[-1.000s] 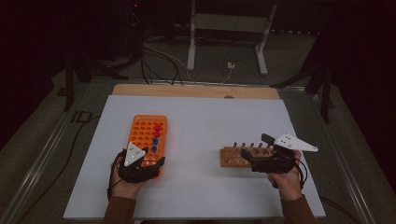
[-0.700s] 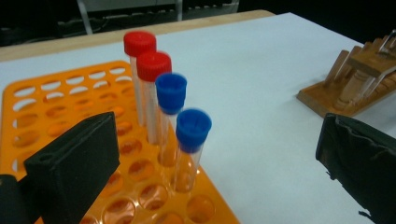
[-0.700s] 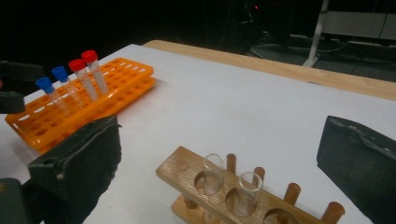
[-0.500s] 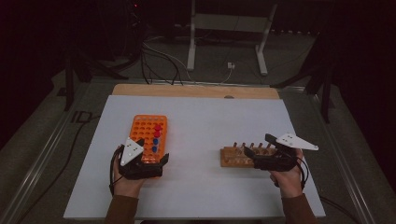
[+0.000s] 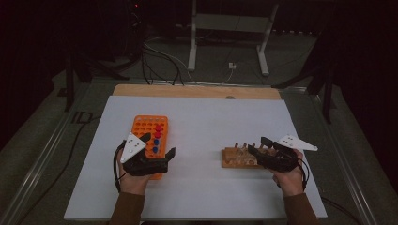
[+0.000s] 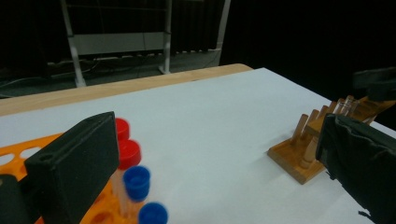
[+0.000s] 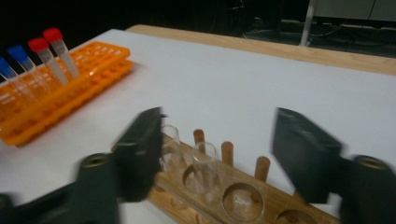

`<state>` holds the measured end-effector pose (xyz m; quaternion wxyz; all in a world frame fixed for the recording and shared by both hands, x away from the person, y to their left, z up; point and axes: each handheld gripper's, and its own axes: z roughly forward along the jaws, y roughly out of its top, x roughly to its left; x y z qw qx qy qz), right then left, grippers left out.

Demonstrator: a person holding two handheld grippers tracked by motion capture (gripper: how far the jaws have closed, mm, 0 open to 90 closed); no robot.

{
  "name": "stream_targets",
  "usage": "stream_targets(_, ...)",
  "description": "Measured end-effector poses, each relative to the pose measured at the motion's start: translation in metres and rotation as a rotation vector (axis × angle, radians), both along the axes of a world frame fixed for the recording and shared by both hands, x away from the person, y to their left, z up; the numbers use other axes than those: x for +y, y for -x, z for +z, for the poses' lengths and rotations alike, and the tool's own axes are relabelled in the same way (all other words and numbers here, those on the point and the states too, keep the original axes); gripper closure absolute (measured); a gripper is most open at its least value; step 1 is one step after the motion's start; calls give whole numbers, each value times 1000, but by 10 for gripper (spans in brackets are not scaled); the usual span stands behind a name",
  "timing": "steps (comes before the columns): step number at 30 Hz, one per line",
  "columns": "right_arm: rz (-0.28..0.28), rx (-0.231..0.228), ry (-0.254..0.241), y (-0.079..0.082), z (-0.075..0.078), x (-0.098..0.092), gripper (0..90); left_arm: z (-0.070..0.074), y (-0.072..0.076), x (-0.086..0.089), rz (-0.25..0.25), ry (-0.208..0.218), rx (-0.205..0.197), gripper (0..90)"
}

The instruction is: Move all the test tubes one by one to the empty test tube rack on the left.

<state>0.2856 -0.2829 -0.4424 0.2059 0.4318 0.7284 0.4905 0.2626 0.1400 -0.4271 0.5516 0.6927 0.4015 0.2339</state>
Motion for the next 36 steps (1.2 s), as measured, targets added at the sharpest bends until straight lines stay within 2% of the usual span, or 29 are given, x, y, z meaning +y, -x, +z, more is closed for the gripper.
stream_targets(4, 20, 6, 19, -1, -5, 1, 555, 1, 1, -6, 4, -1, -8, 5)
stream_targets(7, 35, 12, 41, -2, -9, 4, 624, 0, 3, -9, 5, -17, -11, 5)
stream_targets(13, 42, 10, 80, -3, -16, 12, 735, -2, 6, -13, -7, -2, -2, 5)
stream_targets(22, 40, 4, 96, -3, -21, 15, 750, -6, 8, -27, -51, -25, 4, 5)
stream_targets(36, 39, -10, 112, 1, -23, 19, 759, -12, 9, -34, -79, -33, 20, 4)
